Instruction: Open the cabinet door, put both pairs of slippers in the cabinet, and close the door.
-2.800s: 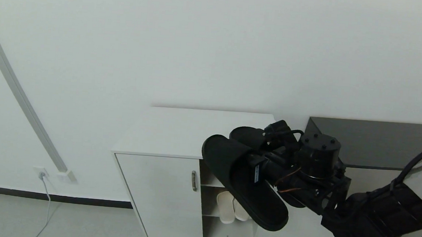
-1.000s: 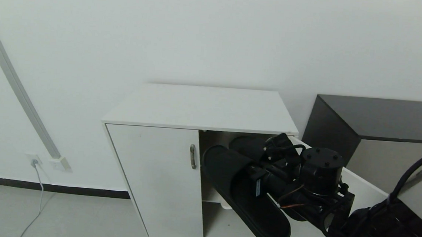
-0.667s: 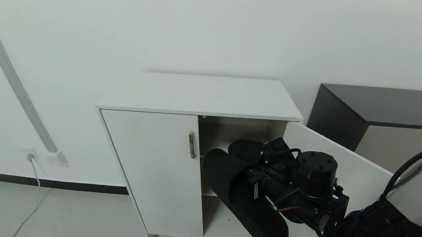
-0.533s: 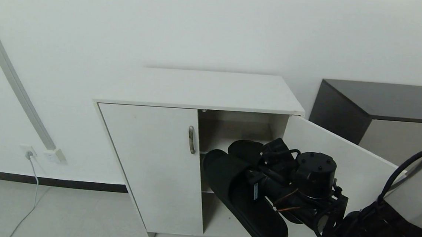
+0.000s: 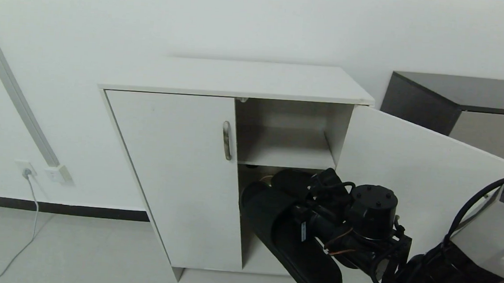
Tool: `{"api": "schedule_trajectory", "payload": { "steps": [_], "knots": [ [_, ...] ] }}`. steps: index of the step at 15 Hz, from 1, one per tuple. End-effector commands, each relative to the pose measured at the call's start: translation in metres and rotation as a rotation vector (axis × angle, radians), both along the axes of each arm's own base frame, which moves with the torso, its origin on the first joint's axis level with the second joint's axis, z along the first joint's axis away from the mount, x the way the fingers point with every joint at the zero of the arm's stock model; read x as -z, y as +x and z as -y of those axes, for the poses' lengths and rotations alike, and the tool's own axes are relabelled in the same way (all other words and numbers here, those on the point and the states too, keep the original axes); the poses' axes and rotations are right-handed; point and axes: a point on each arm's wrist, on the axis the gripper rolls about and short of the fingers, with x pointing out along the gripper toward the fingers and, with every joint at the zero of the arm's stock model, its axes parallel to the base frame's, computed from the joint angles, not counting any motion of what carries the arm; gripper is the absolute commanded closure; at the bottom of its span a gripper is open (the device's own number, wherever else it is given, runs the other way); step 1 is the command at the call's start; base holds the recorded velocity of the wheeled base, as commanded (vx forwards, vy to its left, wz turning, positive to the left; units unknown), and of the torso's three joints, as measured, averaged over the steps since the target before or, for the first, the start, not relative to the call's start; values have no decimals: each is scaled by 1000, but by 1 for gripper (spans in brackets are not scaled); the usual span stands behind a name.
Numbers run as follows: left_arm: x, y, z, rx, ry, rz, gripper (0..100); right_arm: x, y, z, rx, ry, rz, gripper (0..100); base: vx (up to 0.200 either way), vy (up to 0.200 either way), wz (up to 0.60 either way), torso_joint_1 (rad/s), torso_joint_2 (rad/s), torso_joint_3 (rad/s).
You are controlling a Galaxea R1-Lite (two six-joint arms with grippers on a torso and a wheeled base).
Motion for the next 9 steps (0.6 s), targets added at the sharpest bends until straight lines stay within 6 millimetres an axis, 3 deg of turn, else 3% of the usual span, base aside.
{"api": "schedule_trajectory", "payload": {
  "steps": [1, 7, 9],
  "knots": [
    [0, 0, 0, -1, 0, 0, 100, 3, 0, -1, -2, -7, -7, 100, 0, 0, 0, -119, 456, 344],
    [0, 0, 0, -1, -1, 0, 100, 13, 0, -1, -8, -45, 24, 100, 0, 0, 0, -69, 446, 372],
    [0, 0, 0, -1, -1, 0, 100, 21, -9, 1, -35, -81, 30, 100, 0, 0, 0, -12, 366, 356]
  ]
}}
